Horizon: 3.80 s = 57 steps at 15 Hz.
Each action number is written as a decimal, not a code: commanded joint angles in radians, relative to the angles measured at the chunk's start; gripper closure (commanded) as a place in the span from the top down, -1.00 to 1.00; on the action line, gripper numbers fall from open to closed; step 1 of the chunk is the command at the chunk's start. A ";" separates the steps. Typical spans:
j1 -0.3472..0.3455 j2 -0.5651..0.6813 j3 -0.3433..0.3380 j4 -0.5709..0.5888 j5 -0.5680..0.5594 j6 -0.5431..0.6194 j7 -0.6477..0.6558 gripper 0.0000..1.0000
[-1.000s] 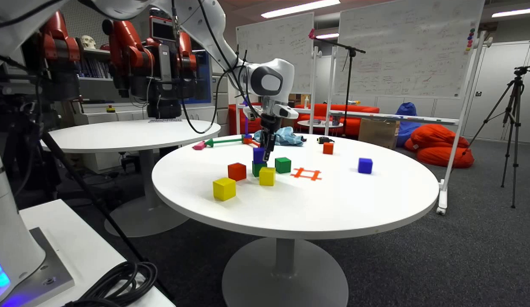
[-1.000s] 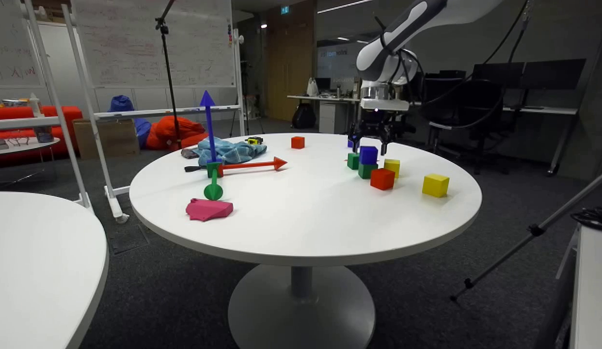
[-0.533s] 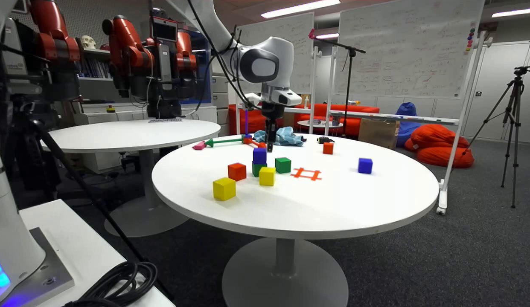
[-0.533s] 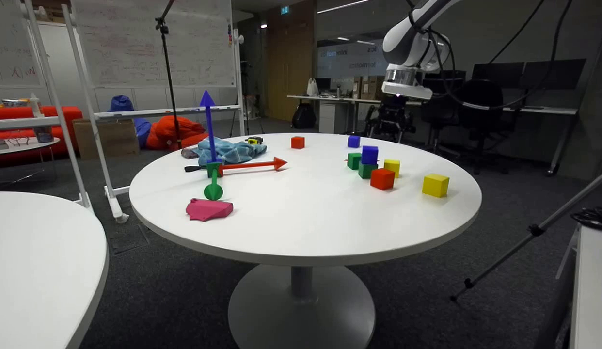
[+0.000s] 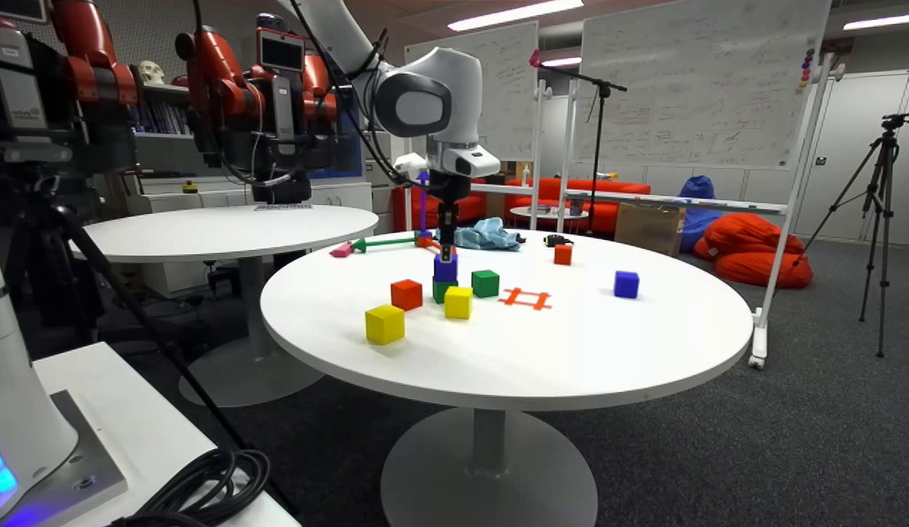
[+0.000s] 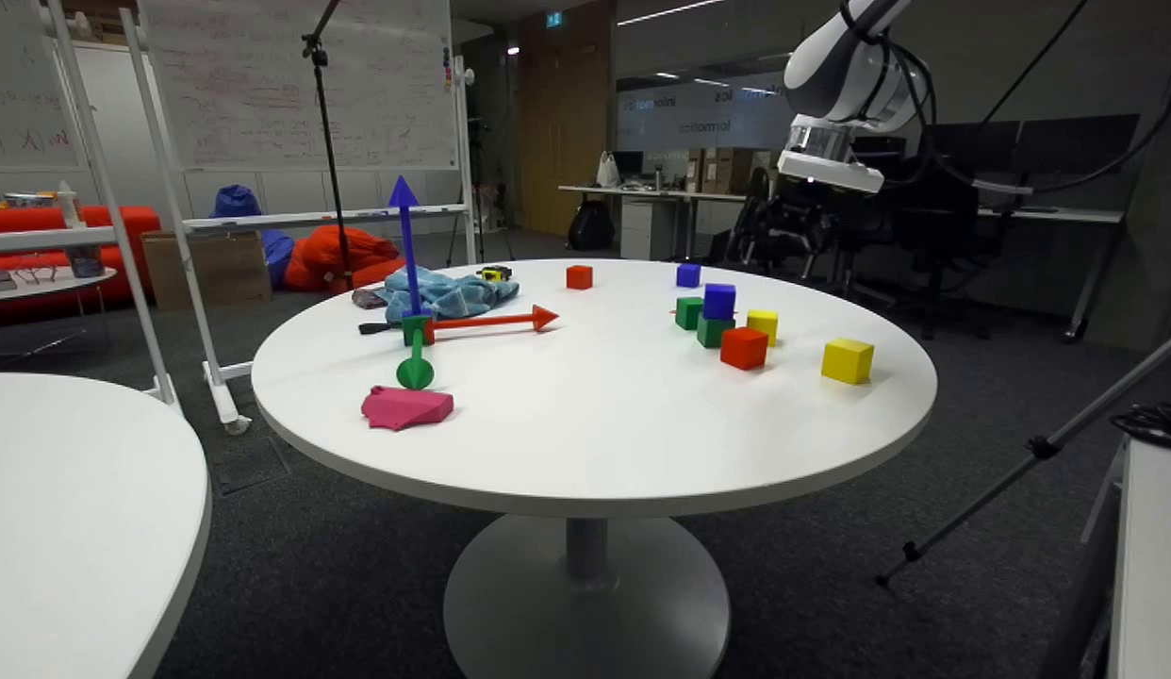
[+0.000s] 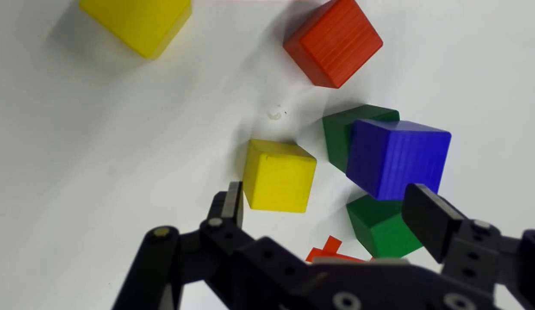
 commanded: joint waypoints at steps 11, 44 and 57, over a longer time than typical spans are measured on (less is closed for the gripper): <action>0.006 0.008 -0.005 0.008 0.001 -0.003 0.000 1.00; 0.079 -0.014 0.029 0.060 -0.417 -0.040 -0.350 1.00; 0.082 0.007 0.069 0.109 -0.291 -0.246 -0.416 1.00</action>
